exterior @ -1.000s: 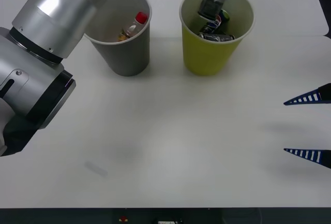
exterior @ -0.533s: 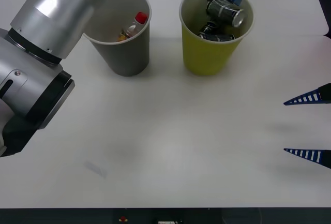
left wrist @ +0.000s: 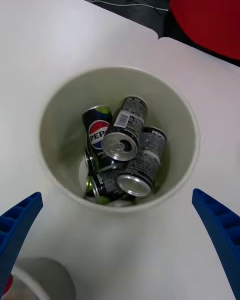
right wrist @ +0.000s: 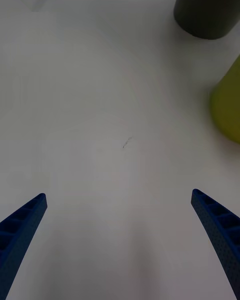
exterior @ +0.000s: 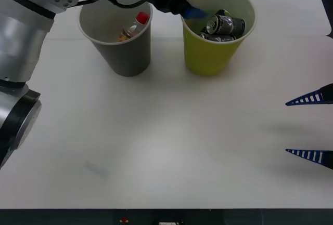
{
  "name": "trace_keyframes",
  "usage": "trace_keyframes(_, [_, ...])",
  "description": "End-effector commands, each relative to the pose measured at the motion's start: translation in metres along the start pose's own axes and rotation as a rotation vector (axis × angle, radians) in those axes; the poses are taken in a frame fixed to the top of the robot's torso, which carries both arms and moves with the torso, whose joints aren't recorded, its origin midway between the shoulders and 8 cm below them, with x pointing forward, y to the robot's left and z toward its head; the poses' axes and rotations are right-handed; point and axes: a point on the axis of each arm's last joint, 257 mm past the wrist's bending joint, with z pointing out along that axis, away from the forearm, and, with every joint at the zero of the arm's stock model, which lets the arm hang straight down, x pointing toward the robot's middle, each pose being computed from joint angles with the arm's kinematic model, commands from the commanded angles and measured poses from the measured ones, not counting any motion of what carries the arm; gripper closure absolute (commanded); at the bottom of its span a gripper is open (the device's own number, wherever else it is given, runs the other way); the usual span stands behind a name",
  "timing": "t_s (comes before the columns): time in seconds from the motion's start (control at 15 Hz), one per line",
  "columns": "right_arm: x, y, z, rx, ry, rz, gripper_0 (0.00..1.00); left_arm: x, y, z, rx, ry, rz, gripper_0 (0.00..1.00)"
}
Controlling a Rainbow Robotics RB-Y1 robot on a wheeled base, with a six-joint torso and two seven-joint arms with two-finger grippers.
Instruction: Put the can into the green bin and the plastic bottle into the gray bin
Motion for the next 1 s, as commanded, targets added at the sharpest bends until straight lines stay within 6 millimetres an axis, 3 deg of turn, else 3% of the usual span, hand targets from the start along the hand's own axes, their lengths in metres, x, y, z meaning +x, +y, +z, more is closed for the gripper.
trace_keyframes(0.07, [0.0, 0.0, 0.0, 0.0, 0.0, 0.0, 0.0, 0.02, -0.01, -0.035, 0.064, -0.044, 0.038, 0.0])
trace_keyframes(0.33, [0.0, 0.0, 0.0, 0.0, 0.0, 0.0, 0.0, 0.066, -0.021, -0.074, 0.071, -0.078, 0.099, 0.0])
trace_keyframes(1.0, [0.0, 0.0, 0.0, 0.0, 0.0, 0.0, 0.0, 0.202, -0.055, -0.146, 0.106, -0.053, 0.281, 0.0])
